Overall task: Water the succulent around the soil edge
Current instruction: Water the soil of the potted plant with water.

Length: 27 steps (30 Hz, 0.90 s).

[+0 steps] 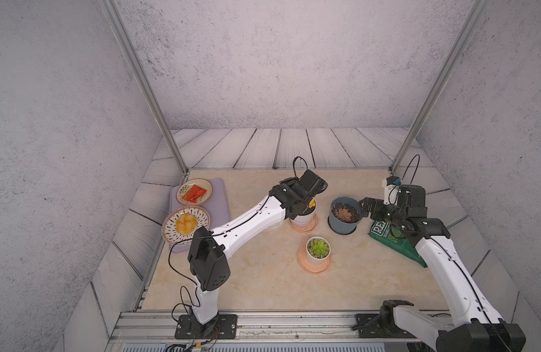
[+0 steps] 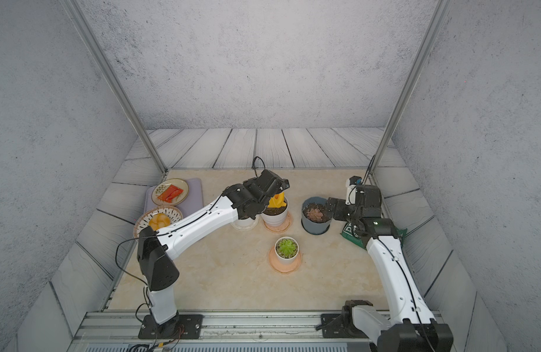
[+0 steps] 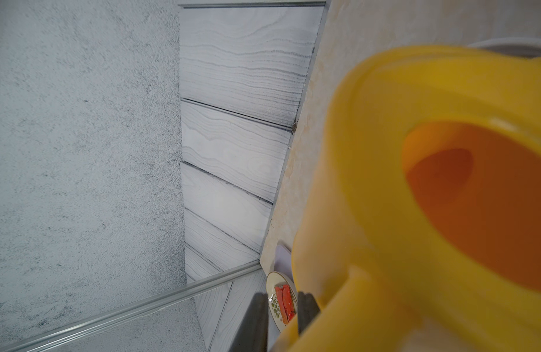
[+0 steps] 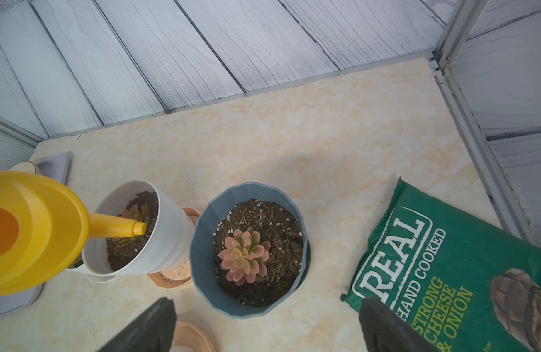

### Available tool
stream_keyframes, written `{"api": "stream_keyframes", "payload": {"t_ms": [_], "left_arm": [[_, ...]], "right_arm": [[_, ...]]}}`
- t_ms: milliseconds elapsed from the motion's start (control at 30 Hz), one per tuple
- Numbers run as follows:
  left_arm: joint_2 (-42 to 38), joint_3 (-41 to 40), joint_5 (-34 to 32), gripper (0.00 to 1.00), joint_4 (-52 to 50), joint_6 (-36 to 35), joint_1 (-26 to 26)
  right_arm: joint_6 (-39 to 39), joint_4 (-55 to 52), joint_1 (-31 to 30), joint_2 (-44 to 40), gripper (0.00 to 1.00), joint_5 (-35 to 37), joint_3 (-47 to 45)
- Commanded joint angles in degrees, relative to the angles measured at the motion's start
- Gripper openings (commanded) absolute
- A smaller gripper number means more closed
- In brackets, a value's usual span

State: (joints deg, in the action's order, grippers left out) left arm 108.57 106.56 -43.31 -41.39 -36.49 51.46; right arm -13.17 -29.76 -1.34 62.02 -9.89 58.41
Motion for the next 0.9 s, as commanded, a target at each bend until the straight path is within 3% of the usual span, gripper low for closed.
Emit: {"api": "stream_keyframes", "payload": {"t_ms": [0, 433, 867], "left_arm": [[0.77, 3.12, -1.29, 0.0, -0.19, 3.18, -0.68], [-0.28, 6.25, 1.43, 0.0, -7.63, 18.08, -5.47], [-15.08, -9.0, 14.15, 0.0, 2.64, 28.49, -10.11]], "right_arm": [[0.67, 0.58, -0.26, -1.25, 0.99, 0.55, -0.69], [0.45, 0.42, -0.26, -2.02, 0.99, 1.27, -0.93], [-0.15, 1.02, -0.32, -2.14, 0.99, -0.62, -0.98]]}}
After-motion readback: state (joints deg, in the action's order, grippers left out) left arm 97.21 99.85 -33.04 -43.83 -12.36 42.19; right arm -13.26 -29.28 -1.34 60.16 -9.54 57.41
